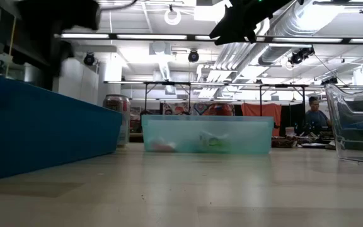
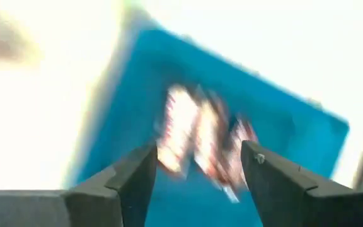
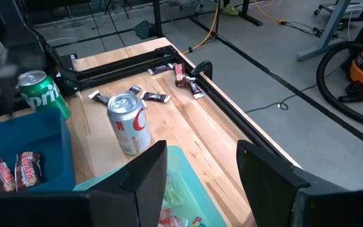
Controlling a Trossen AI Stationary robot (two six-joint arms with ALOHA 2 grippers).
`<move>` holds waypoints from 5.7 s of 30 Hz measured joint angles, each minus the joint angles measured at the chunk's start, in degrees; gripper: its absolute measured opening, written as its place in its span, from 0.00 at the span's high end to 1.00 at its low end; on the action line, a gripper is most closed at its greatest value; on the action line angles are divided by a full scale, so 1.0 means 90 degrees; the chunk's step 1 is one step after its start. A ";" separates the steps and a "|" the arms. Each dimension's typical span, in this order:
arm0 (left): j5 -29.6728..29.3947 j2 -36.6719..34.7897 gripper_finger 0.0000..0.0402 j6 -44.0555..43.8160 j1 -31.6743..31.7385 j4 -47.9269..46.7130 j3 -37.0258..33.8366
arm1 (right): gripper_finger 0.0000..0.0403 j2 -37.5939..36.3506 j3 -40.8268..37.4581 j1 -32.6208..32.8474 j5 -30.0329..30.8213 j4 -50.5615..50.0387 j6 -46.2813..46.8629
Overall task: Organize candy in baskets
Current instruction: Put the brown red chocolate into the blue bin
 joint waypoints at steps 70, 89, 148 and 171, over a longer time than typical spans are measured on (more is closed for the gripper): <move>-0.1051 -0.0219 0.46 0.1485 0.4823 0.2060 0.1204 | 0.54 0.1543 -0.2366 -0.4453 0.1312 -0.1478 0.9116; -0.0916 -0.0280 0.46 0.1475 0.4823 0.2127 0.1204 | 0.95 0.1450 -0.2420 -0.4058 0.1450 -0.1849 0.8515; 0.1022 0.1002 0.65 0.2965 0.2149 0.7279 0.1211 | 1.00 0.0029 0.0505 0.0771 -0.1716 0.0960 -0.0812; 0.0842 -0.0208 1.00 0.3043 0.2912 0.4766 0.1206 | 0.46 -0.0829 0.0495 0.0730 0.0717 0.0209 -0.0954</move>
